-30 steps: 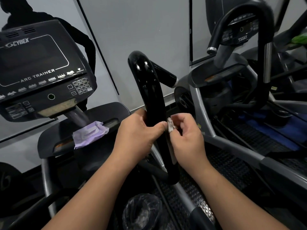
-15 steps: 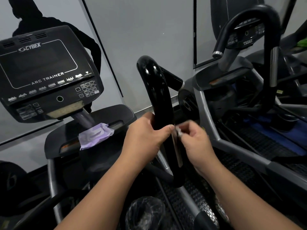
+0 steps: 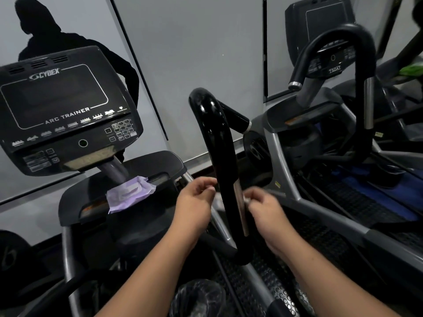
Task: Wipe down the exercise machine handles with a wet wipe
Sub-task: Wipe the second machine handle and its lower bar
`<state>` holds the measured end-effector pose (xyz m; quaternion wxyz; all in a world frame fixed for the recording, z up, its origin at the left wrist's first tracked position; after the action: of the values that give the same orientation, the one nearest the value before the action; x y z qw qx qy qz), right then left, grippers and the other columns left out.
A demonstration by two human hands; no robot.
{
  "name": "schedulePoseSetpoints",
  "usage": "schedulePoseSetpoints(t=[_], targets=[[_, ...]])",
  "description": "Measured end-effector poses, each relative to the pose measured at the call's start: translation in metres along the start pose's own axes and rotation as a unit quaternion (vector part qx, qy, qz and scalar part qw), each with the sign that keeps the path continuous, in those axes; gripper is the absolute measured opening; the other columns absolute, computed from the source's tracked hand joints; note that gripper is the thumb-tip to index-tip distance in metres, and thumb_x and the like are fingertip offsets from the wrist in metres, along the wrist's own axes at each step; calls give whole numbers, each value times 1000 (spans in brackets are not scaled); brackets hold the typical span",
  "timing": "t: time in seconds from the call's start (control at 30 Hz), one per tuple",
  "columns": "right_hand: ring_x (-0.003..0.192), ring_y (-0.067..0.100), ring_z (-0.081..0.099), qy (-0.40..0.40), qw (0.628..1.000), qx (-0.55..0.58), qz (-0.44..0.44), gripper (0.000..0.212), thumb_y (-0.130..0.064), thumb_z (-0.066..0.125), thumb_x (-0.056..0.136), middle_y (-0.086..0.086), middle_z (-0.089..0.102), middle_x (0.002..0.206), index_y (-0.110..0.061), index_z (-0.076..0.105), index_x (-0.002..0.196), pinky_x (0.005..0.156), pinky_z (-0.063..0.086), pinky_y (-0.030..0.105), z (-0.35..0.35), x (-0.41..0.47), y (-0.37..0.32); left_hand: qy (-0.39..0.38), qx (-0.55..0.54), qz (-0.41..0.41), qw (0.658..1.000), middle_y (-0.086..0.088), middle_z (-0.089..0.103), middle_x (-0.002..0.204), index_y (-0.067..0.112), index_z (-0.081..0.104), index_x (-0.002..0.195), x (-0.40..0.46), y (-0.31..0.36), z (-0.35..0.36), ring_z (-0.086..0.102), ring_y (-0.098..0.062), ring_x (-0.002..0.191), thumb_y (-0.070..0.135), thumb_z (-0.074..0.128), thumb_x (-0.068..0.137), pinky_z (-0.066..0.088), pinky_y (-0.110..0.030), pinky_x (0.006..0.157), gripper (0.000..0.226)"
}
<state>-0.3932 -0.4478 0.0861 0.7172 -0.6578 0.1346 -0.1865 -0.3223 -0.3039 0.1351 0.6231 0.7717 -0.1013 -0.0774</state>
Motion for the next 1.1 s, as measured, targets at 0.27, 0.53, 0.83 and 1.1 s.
schedulePoseSetpoints(t=[0.27, 0.53, 0.83, 1.1], targets=[[73, 13, 64, 6, 1000, 26, 2, 24, 7, 53, 93, 4, 69, 79, -12, 67, 87, 68, 53, 28, 2, 22, -30, -114, -107, -37, 987, -4, 70, 79, 2, 73, 109, -1, -1, 15, 60, -12, 66, 0, 52, 98, 48, -18, 59, 23], [79, 16, 69, -2, 999, 38, 17, 28, 1, 53, 95, 5, 76, 85, -15, 76, 89, 70, 55, 28, 4, 3, -22, -120, -75, -68, 988, -13, 61, 71, 10, 74, 81, -1, 1, 10, 52, -18, 57, -6, 52, 91, 42, -29, 59, 29], [84, 15, 71, -21, 998, 54, 24, 27, -3, 51, 100, 5, 78, 91, -16, 74, 100, 73, 56, 27, 3, -3, -18, -141, -62, -81, 985, -9, 58, 67, 0, 66, 92, 2, 1, 10, 51, -15, 53, 1, 54, 80, 41, -24, 50, 17], [91, 22, 70, 5, 1000, -9, -18, 11, -11, 60, 98, 6, 75, 94, -16, 70, 99, 85, 57, 40, -7, -16, -10, -66, -153, -56, 984, -7, 60, 61, 12, 56, 74, 0, 2, 0, 55, -17, 52, 2, 61, 95, 47, -27, 51, 24]])
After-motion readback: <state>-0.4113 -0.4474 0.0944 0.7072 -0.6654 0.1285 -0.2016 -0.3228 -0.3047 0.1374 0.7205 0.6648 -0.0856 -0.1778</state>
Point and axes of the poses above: each hand's wrist, its own x-axis towards the middle knuckle, its own z-axis out of the palm, y = z × x, the point moved 4 cm from there along x, towards the middle knuckle
